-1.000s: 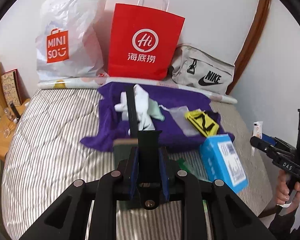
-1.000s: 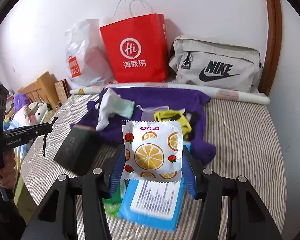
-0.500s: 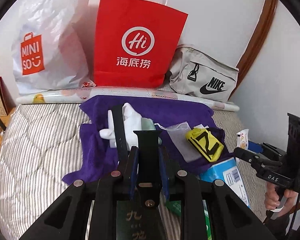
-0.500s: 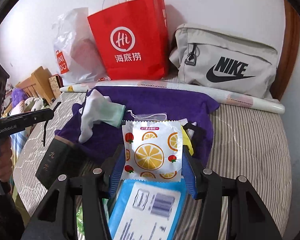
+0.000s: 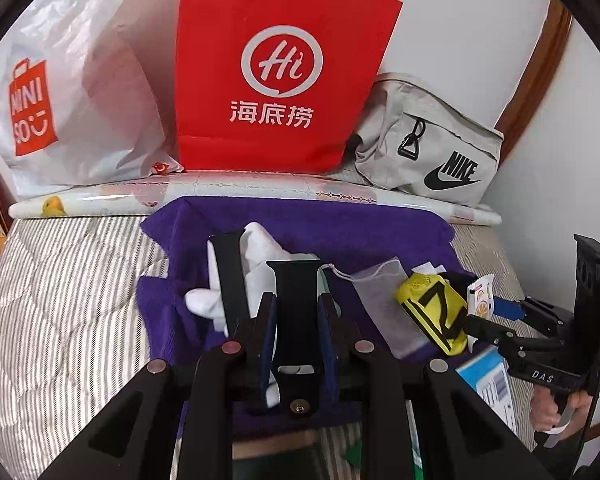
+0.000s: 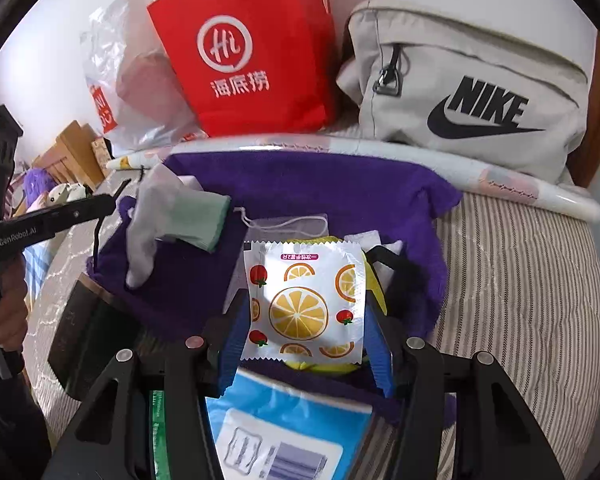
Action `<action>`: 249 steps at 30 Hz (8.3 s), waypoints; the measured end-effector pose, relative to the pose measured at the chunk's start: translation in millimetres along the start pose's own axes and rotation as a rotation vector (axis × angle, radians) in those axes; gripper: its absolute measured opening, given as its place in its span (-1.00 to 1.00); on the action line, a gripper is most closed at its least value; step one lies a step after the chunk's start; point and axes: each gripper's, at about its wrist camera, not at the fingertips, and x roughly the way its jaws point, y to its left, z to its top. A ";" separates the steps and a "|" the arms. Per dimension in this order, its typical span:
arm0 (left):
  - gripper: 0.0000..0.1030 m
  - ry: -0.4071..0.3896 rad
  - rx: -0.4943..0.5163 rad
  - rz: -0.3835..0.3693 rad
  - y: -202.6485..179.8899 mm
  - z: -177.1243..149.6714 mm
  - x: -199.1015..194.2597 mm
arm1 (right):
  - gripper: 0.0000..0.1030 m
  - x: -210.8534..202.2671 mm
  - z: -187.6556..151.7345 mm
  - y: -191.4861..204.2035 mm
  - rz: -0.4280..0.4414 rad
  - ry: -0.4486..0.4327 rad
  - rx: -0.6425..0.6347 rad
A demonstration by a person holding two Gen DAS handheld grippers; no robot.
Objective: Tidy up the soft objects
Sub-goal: 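Lower and open both tools to drop the strap and packet onto the towel, then grasp the green sachet with the right tool while the left tool reaches to the black tea tin, then grasp the green tissue pack with the left tool while the right tool holds the sachet, then carry the green tissue pack and green sachet over the purple towel with both tools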
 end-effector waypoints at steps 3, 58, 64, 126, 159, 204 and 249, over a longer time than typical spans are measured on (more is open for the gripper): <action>-0.61 0.026 0.011 0.008 -2.3 3.0 15.6 | 0.04 7.6 2.0 -1.4 -0.004 0.017 -0.008; -0.05 0.013 -0.043 0.007 9.1 -105.0 -114.0 | -0.10 -60.0 -103.4 134.4 0.048 0.039 -0.205; -0.05 0.019 -0.059 -0.022 28.1 -114.2 -111.8 | -0.10 -37.2 -108.7 149.9 -0.025 0.100 -0.229; 0.01 0.097 0.054 -0.142 -18.1 -171.1 -111.4 | -0.78 -127.6 -102.6 111.3 -0.024 -0.082 -0.045; 0.44 0.177 0.241 0.139 -139.8 -203.4 -20.7 | -0.78 -141.1 -138.7 21.0 0.128 -0.122 -0.066; -0.63 -0.007 0.032 0.039 -26.5 -208.5 -130.3 | -0.77 -129.9 -231.4 55.9 0.158 -0.004 0.058; -0.63 0.007 0.079 0.007 -37.8 -36.3 -47.2 | -0.77 -77.9 -14.3 -2.2 -0.029 -0.168 0.082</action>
